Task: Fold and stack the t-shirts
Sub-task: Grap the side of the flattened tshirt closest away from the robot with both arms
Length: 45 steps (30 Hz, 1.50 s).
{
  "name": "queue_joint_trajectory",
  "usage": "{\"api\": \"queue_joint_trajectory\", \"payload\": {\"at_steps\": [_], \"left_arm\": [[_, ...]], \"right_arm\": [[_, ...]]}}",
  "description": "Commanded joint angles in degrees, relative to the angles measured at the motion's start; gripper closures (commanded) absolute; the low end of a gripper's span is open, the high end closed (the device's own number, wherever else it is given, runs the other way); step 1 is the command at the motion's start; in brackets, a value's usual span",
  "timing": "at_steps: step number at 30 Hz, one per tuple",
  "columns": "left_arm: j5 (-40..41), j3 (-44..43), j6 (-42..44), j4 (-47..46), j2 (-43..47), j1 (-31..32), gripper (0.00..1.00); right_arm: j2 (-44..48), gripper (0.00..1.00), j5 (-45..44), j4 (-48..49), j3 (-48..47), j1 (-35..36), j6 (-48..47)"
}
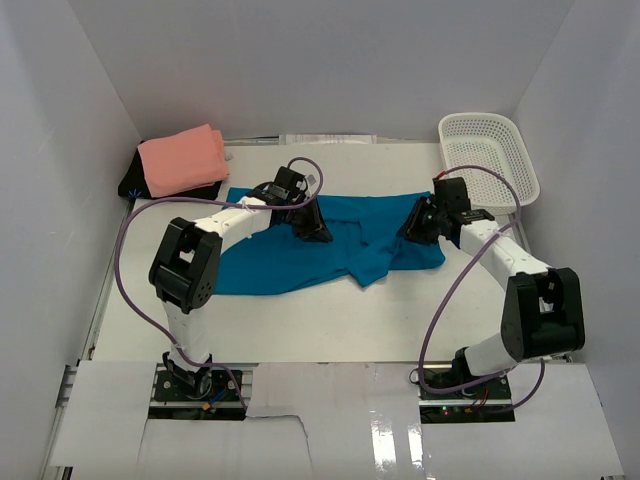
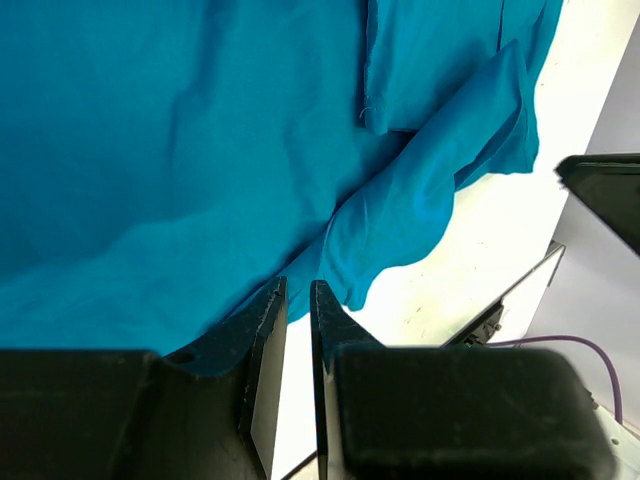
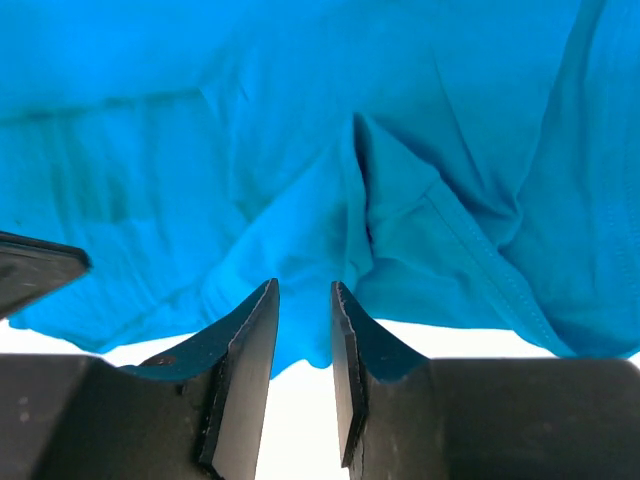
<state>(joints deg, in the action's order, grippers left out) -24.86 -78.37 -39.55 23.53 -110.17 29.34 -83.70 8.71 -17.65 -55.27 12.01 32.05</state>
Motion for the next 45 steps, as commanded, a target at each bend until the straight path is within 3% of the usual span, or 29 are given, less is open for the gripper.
{"api": "queue_joint_trajectory", "payload": {"at_steps": [1,20,22,23,25,34,45], "left_arm": [[-0.71,-1.52,0.00,-0.06,2.33,-0.34,0.74],[-0.01,-2.84,0.70,1.17,1.89,-0.43,0.74],[0.16,-2.76,0.88,1.26,1.89,-0.43,0.74],[0.08,-2.76,0.88,1.26,1.89,-0.51,0.74],[0.08,-2.49,0.88,1.26,1.98,-0.60,0.74],[0.08,-2.14,0.70,1.08,2.42,-0.60,0.74],[-0.54,-1.26,0.44,0.64,3.20,-0.60,0.74]], "right_arm": [[-2.43,0.66,2.10,-2.13,0.95,0.29,-2.17],[-9.55,0.67,0.43,1.56,2.36,2.84,-2.17],[-9.73,0.73,0.34,2.00,2.53,2.84,-2.08],[-9.90,0.83,0.26,2.00,2.44,2.93,-2.08],[-9.90,0.92,-0.01,1.39,2.18,2.93,-2.26],[-1.83,0.92,-1.33,-5.54,2.09,3.02,-3.49],[6.26,0.92,6.57,-10.39,4.11,3.02,-2.87]]}}
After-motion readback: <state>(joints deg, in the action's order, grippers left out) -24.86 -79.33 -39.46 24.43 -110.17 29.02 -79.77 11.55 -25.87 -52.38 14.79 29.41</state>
